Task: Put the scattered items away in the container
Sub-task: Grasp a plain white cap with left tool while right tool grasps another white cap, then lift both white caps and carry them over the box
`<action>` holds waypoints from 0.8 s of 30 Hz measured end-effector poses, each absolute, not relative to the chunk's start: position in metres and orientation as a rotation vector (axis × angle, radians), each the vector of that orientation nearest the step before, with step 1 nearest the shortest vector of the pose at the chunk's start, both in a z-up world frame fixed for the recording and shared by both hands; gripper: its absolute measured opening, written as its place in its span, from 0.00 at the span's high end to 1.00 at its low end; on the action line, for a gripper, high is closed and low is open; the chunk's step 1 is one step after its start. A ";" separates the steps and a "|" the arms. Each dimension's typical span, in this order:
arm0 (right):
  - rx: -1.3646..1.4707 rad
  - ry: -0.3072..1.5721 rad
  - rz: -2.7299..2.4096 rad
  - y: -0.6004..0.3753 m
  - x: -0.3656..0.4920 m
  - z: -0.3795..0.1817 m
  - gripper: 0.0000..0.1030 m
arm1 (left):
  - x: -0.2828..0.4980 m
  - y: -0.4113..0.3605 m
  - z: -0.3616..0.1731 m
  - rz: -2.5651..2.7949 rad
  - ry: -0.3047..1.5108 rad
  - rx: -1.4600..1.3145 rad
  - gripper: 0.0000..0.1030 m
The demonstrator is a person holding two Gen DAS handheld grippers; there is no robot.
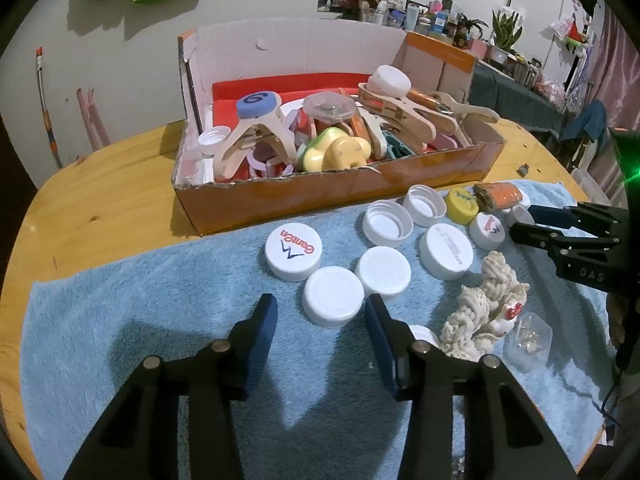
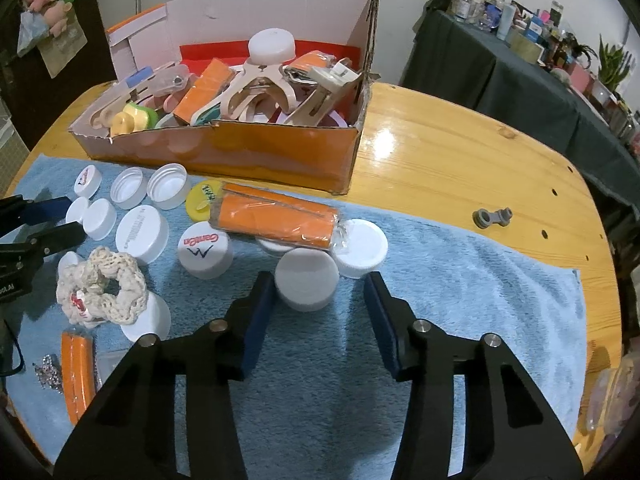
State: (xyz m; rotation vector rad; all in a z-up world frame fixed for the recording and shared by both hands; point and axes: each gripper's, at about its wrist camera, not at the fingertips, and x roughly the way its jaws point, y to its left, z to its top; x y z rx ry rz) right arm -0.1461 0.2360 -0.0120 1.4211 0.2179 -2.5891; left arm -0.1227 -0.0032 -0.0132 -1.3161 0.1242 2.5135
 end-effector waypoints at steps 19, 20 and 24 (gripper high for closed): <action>1.399 0.208 -2.587 0.234 -0.143 -0.011 0.70 | -0.121 -0.005 -0.010 2.493 0.068 -1.317 0.69; 1.399 0.208 -2.587 0.234 -0.143 -0.011 0.70 | -0.121 -0.005 -0.009 2.494 0.067 -1.316 0.69; 1.387 0.203 -2.593 0.236 -0.141 -0.007 0.70 | -0.120 -0.007 -0.008 2.497 0.061 -1.309 0.69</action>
